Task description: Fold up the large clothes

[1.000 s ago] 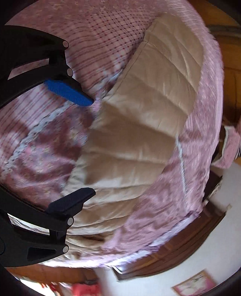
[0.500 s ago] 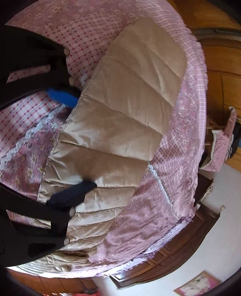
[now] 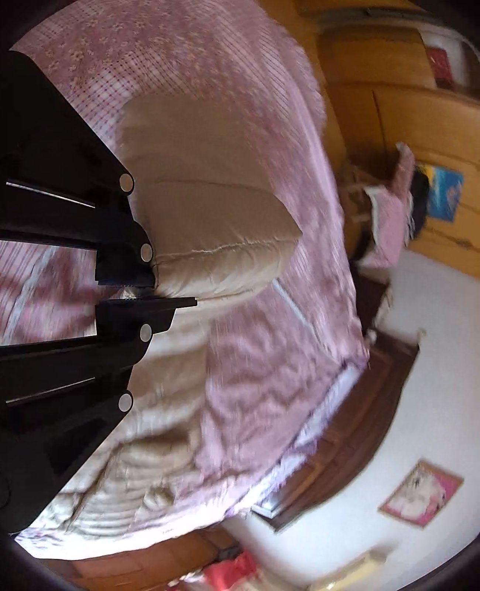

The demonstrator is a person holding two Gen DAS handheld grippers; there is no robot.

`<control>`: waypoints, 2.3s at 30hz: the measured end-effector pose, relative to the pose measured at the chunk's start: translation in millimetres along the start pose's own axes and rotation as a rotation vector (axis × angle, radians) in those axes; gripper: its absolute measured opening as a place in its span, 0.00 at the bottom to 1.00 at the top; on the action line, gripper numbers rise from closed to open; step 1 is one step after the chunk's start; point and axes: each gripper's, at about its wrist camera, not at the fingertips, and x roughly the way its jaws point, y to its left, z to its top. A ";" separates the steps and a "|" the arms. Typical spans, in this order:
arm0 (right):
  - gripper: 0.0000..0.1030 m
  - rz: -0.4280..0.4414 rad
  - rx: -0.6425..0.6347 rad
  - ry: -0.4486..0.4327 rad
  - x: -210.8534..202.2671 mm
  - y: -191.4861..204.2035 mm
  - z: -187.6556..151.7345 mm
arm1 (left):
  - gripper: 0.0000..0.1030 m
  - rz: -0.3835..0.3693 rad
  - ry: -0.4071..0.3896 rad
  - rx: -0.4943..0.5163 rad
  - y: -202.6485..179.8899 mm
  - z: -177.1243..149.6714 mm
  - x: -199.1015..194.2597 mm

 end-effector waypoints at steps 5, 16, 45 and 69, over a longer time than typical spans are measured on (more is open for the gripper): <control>0.95 -0.006 0.009 -0.015 -5.4 -5.4 0.4 | 0.04 -0.103 -0.020 0.064 -46.9 -1.2 -22.0; 0.95 -0.026 0.046 -0.050 -18.2 -26.8 -0.7 | 0.04 -0.337 0.004 0.216 -159.0 -37.4 -50.1; 0.95 -0.018 0.118 -0.046 -21.4 -52.2 -16.0 | 0.48 -0.388 0.397 0.403 -259.3 -180.2 29.3; 0.95 0.331 -0.085 0.090 -3.4 110.7 37.9 | 0.78 -0.090 0.307 0.371 -146.1 -127.7 -26.1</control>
